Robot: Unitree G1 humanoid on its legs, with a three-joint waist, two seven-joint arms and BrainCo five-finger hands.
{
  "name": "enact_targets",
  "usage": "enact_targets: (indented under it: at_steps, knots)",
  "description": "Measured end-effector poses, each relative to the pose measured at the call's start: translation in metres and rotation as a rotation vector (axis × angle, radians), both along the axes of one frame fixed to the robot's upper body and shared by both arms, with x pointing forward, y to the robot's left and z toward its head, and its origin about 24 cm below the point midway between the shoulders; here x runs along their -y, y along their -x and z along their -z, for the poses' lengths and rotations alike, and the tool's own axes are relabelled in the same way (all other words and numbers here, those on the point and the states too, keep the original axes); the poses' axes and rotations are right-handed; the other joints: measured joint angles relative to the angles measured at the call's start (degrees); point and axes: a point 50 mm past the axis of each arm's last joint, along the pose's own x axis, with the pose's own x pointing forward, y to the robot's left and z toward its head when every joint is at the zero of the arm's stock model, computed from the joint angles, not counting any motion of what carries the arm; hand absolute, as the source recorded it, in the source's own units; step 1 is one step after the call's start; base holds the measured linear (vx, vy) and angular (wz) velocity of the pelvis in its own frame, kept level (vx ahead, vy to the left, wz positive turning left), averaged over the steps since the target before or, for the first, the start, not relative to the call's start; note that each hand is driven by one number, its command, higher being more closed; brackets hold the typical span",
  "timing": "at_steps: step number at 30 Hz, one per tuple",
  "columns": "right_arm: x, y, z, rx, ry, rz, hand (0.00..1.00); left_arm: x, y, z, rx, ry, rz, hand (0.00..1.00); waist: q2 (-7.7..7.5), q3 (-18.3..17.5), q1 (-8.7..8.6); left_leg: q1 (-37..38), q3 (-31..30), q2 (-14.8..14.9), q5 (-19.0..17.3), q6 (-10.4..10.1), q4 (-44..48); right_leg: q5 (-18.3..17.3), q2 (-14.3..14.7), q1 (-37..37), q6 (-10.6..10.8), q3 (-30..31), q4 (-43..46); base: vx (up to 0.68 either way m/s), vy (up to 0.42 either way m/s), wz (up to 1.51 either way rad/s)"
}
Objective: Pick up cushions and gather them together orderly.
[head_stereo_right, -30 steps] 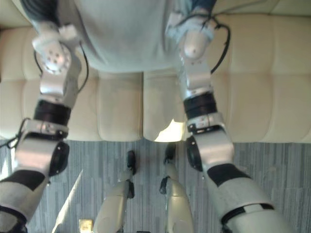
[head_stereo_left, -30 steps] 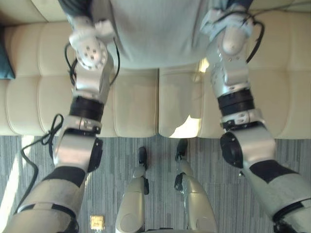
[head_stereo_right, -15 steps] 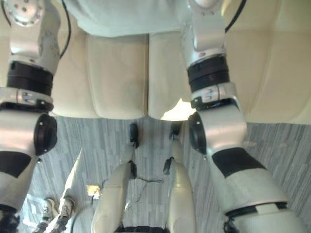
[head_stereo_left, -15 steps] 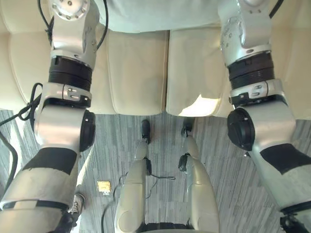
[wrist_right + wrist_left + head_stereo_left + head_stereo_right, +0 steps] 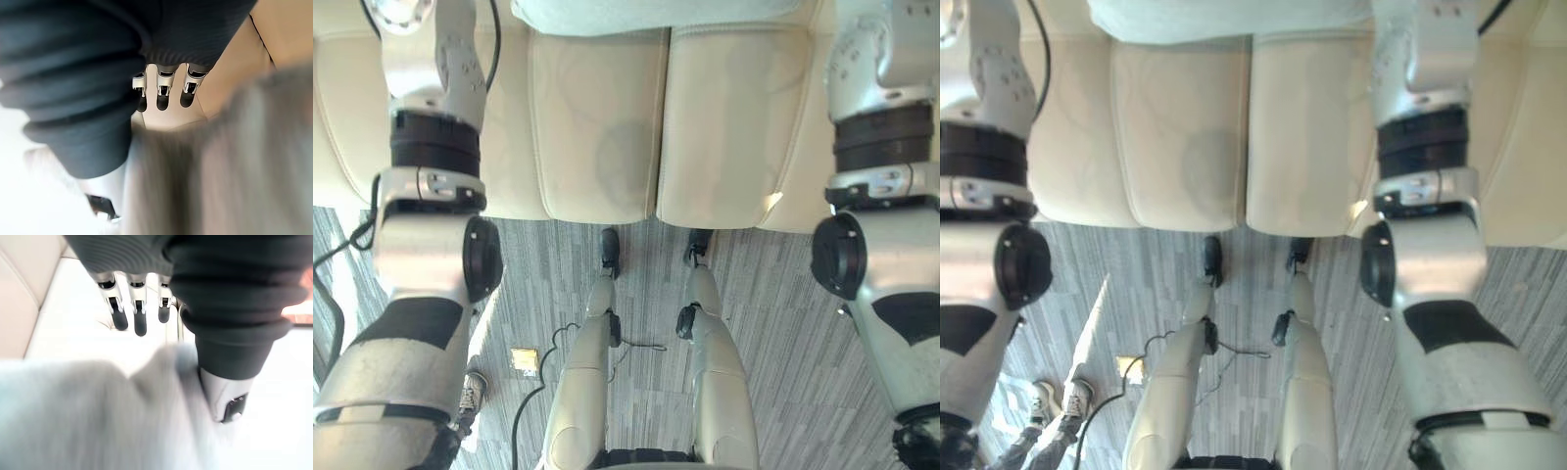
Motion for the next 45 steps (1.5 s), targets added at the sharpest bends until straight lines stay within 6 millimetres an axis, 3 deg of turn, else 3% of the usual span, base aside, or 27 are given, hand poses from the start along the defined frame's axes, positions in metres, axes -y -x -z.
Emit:
enact_targets:
  at_steps: [3,5,6,7,8,10,12,13,14,16,17,18,20,22,23,26,29,31,33,41,45]
  knots:
    - [0.040,-0.006,0.046,-0.108,0.009,0.073,0.00,-0.044,-0.002,0.047,-0.093,0.078,-0.047,0.00,-0.16,-0.49,-0.20,4.41,0.24,1.10,-1.22,-0.12,0.02,-0.51,0.97,4.40,0.48,0.20,-0.01,0.00,0.013,-0.07]
    - [0.067,-0.004,0.082,-0.170,-0.043,0.092,0.00,-0.070,0.003,0.088,-0.172,0.094,-0.080,0.00,-0.22,-0.52,-0.29,8.06,0.23,1.21,-1.95,-0.76,0.03,-3.71,1.06,8.45,0.20,0.40,-0.03,0.04,-0.033,0.04]
    - [0.072,-0.005,0.093,-0.194,-0.050,0.090,0.00,-0.075,0.005,0.100,-0.195,0.097,-0.088,0.00,-0.24,-0.74,-0.14,8.98,0.36,1.43,-2.27,-0.93,0.06,-4.38,1.33,9.30,0.01,0.53,-0.05,0.05,-0.074,-0.08]
    - [0.076,-0.005,0.120,-0.259,-0.030,0.098,0.00,-0.083,0.009,0.129,-0.260,0.089,-0.100,0.00,-0.26,-3.38,0.08,8.94,0.72,1.97,-3.09,-0.99,0.20,-5.46,1.84,9.28,-0.10,0.53,-0.05,0.04,-0.071,-0.12]
    - [0.078,-0.005,0.133,-0.293,-0.019,0.098,0.00,-0.086,0.012,0.143,-0.294,0.078,-0.105,0.00,-0.29,-4.68,0.10,8.82,0.97,2.28,-3.42,-1.06,0.16,-5.93,2.05,9.13,-0.30,0.45,-0.05,0.05,-0.072,-0.15]
    - [0.086,0.003,0.183,-0.395,-0.024,0.097,0.00,-0.090,0.024,0.191,-0.395,0.068,-0.101,0.00,-0.37,-5.90,0.21,11.28,1.57,3.49,-3.45,-1.22,-0.19,-6.29,3.23,11.30,-0.58,0.42,-0.07,0.06,-0.070,-0.13]
    - [0.091,0.012,0.226,-0.492,-0.069,0.097,0.00,-0.080,0.031,0.237,-0.501,0.091,-0.055,0.00,-0.38,-6.21,-0.18,13.84,1.84,3.90,-3.45,-1.22,-0.42,-6.30,3.72,13.79,-0.59,0.16,-0.22,0.05,-0.038,-0.07]
    - [0.091,0.016,0.238,-0.519,-0.075,0.094,0.00,-0.075,0.033,0.251,-0.529,0.103,-0.037,0.00,-0.39,-6.32,-0.27,14.43,1.87,3.93,-3.45,-1.22,-0.43,-6.30,3.77,14.46,-0.59,0.05,-0.35,0.07,-0.003,-0.03]
    - [0.090,0.025,0.265,-0.582,-0.092,0.086,0.00,-0.062,0.039,0.280,-0.597,0.126,0.010,0.00,-0.43,-6.36,-0.44,16.08,1.91,3.96,-3.45,-1.22,-0.48,-6.31,3.85,16.20,-0.59,0.02,-0.55,0.06,0.007,0.00]
    - [0.082,0.038,0.307,-0.693,-0.117,0.063,0.00,-0.038,0.051,0.323,-0.725,0.124,0.077,0.00,-0.53,-6.70,-0.52,18.68,1.91,3.97,-3.66,-1.40,-0.51,-6.57,3.90,18.89,-0.28,0.02,-0.81,0.07,0.024,0.01]
    - [0.074,0.048,0.338,-0.788,-0.131,0.052,0.00,-0.023,0.064,0.354,-0.829,0.133,0.122,0.00,-0.54,-8.56,-0.53,19.64,1.87,4.06,-4.79,-1.47,-0.48,-7.63,4.00,19.97,-0.34,0.07,-0.94,0.06,0.033,0.02]
    - [0.069,0.054,0.352,-0.834,-0.129,0.048,0.00,-0.016,0.071,0.368,-0.878,0.131,0.136,0.00,-0.53,-9.44,-0.52,20.17,1.86,4.15,-5.28,-1.44,-0.48,-7.97,4.11,20.63,-0.26,0.10,-1.06,0.07,0.036,0.01]
    - [0.043,0.076,0.404,-1.019,-0.127,-0.004,0.00,0.008,0.103,0.419,-1.077,0.128,0.199,0.00,-1.08,-12.18,-0.51,23.71,1.91,4.18,-6.07,-1.70,-0.29,-8.47,4.25,24.44,0.27,0.15,-1.48,0.06,0.033,-0.01]
    - [0.030,0.093,0.435,-1.150,-0.108,-0.020,0.00,0.016,0.127,0.449,-1.223,0.117,0.220,0.00,-1.53,-14.49,-0.53,26.10,2.19,4.18,-7.00,-1.61,0.19,-9.55,4.36,26.92,0.79,0.18,-1.52,0.03,0.026,-0.07]
    - [0.019,0.108,0.461,-1.264,-0.105,-0.044,0.00,0.023,0.149,0.474,-1.339,0.138,0.236,0.00,-1.97,-17.32,-0.52,27.83,2.66,4.24,-7.95,-1.66,0.26,-10.56,4.50,28.51,1.26,0.56,-1.55,0.04,0.022,-0.12]
    - [-0.002,0.143,0.517,-1.541,-0.083,-0.098,0.00,0.036,0.198,0.519,-1.606,0.158,0.263,0.00,-2.65,-21.59,-0.78,31.05,2.87,4.19,-9.20,-1.61,0.02,-11.58,4.49,31.83,1.10,0.82,-1.88,0.03,0.034,-0.06]
    - [-0.009,0.168,0.547,-1.727,-0.065,-0.132,0.00,0.043,0.223,0.539,-1.754,0.148,0.284,0.00,-2.94,-22.78,-0.84,33.06,2.85,4.04,-9.21,-1.59,-0.82,-11.76,4.37,33.20,1.34,1.00,-1.99,0.00,0.000,0.00]
    - [-0.012,0.189,0.567,-1.871,-0.050,-0.154,0.00,0.042,0.229,0.544,-1.816,0.091,0.295,0.00,-2.89,-23.11,-1.18,34.66,2.74,3.96,-9.21,-1.59,-0.88,-11.83,4.29,34.70,1.43,1.19,-2.03,0.02,0.011,0.00]
    - [-0.012,0.201,0.576,-1.940,-0.050,-0.157,0.00,0.039,0.237,0.549,-1.867,0.070,0.297,0.00,-2.43,-23.71,-1.80,36.08,2.68,3.88,-9.27,-1.62,-1.37,-12.02,4.27,35.99,1.63,1.29,-2.04,0.04,0.018,-0.05]
    - [-0.003,0.221,0.587,-2.047,-0.067,-0.138,0.00,0.033,0.246,0.555,-1.957,-0.018,0.307,0.00,-2.42,-24.32,-2.23,41.23,3.36,3.78,-10.25,-1.48,-1.76,-12.69,4.46,40.10,2.56,2.73,-2.02,0.06,0.017,-0.06]
    - [-0.004,0.220,0.588,-2.061,-0.070,-0.146,0.00,0.032,0.249,0.556,-1.972,-0.021,0.306,0.00,-2.61,-24.45,-2.25,41.79,5.11,3.47,-11.18,-1.23,-1.42,-12.51,4.41,39.88,2.58,4.56,-2.00,0.05,0.029,-0.26]
